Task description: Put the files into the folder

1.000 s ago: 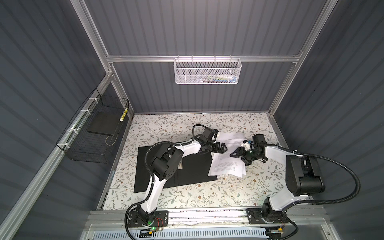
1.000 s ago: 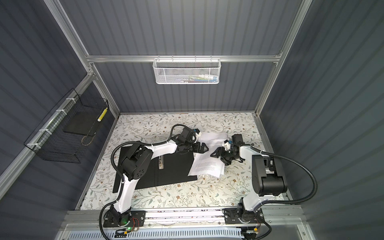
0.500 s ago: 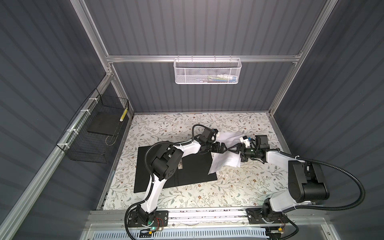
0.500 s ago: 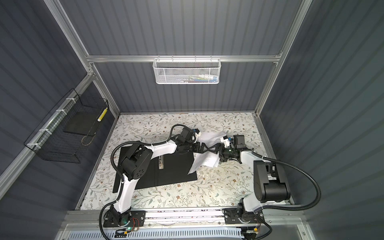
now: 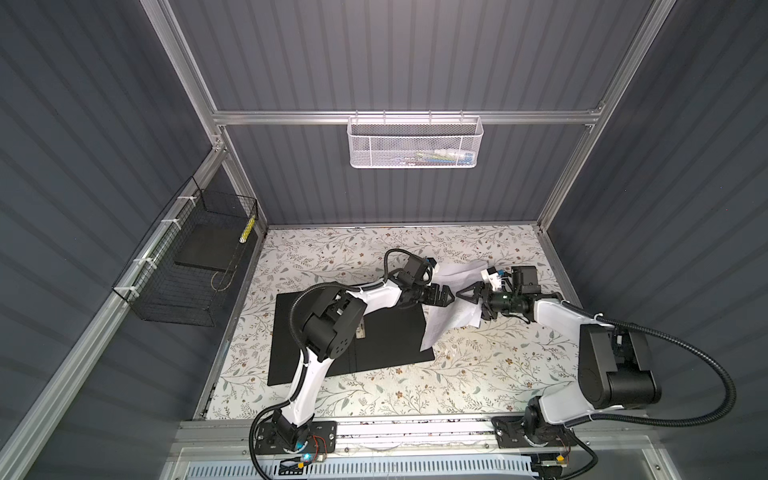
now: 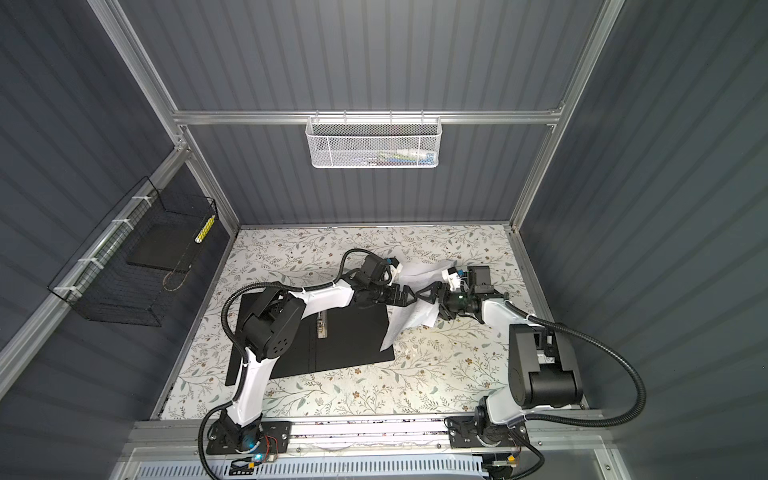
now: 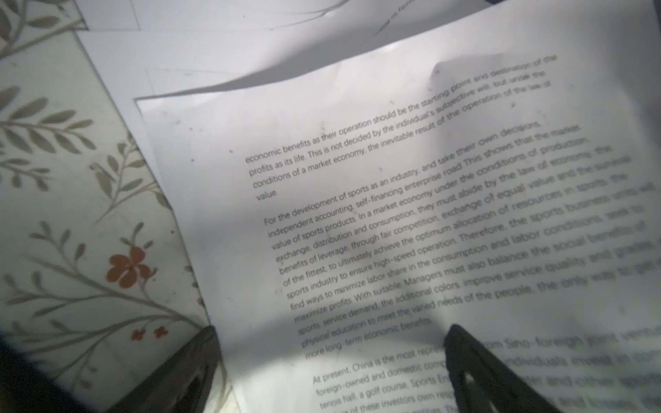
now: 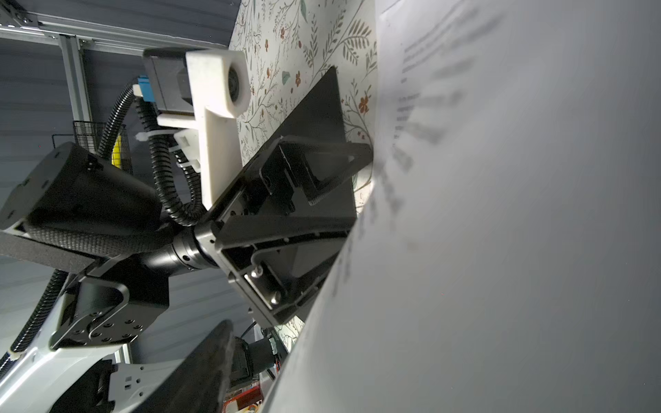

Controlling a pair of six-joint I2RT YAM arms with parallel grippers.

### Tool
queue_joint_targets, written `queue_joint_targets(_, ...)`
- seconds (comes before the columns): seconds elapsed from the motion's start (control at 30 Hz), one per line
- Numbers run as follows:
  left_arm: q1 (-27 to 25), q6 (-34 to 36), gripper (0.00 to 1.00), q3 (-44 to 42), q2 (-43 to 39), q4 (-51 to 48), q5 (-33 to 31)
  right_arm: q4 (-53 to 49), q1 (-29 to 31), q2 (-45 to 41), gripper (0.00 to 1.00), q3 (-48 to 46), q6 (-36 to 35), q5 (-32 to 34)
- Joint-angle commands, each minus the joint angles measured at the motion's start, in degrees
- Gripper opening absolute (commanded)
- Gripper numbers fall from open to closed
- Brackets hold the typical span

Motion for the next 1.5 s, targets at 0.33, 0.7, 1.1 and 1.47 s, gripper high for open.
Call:
queue_joint_targets(0.33,0.43,-1.44,0.99,-2.51,2.17,-8.99,-0.39,3.54,0.63,-1.63,0.76,0.31,0.95,-2.12)
queue_joint_targets(0.7,0.45,-1.46,0.99,-2.15,2.70,-9.04,-0.13,-20.79,0.79,1.09,0.74,6.75,-12.64,16.80)
queue_joint_targets(1.1,0.42,-1.39,0.99,-1.92,2.95,-8.73,0.28,-19.70,0.81,3.68,0.66,6.84,-12.19,18.93)
queue_joint_targets(1.47,0.38,-0.68,0.99,-0.81,0.26,-7.62,0.69,-21.89,0.57,0.39,0.00,8.55,-12.71,19.64)
